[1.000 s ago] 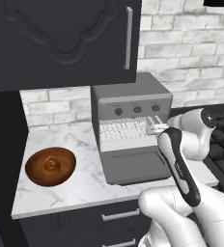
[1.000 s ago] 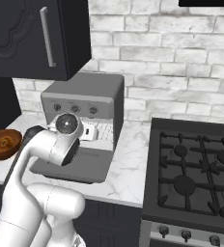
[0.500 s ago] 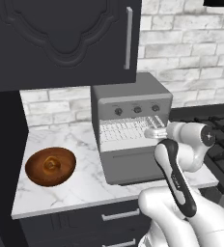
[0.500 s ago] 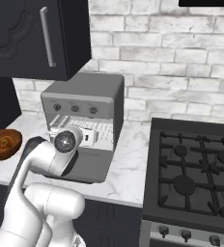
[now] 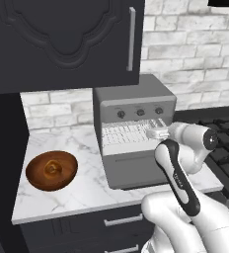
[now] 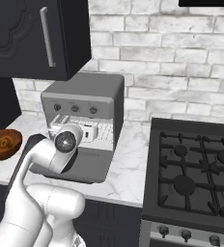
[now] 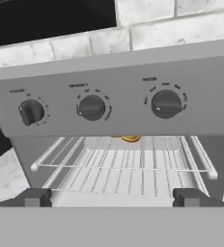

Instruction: Pick up the heated bread from the toaster oven and place it in the bowl. Then move the bread bowl to the dining counter.

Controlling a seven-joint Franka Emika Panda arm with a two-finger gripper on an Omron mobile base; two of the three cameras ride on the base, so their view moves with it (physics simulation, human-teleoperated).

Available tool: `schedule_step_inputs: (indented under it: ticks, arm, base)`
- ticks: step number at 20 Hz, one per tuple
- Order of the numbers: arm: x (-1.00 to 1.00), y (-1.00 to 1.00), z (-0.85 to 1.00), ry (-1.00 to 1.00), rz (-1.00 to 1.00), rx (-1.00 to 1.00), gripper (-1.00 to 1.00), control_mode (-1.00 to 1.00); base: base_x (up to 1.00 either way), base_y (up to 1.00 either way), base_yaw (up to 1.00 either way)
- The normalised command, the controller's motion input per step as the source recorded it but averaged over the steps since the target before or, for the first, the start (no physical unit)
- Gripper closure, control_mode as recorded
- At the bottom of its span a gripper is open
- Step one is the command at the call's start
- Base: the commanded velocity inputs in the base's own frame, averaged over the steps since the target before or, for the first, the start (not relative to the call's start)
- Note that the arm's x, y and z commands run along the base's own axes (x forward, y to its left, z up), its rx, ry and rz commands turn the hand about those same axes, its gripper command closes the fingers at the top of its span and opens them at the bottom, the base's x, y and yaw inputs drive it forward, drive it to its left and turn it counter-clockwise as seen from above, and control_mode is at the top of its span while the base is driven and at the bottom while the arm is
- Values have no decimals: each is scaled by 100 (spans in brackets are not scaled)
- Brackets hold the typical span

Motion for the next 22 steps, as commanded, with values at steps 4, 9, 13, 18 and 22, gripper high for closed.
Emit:
schedule_step_inputs:
  ticks: [4,9,13,18,22]
  arm:
    - [26,16,-6,0,0,-3,-100,-100]
    - [20,8,-23,0,0,-3,-100,-100]
    - [25,0,-29,-3,0,0,-100,-100]
    - [36,0,-25,-5,0,0,-100,-100]
    - [33,0,-43,-4,0,0,-100,-100]
  base:
    - [0,0,0]
    - [0,0,0]
    - [0,0,0]
    - [0,0,0]
    - [0,0,0]
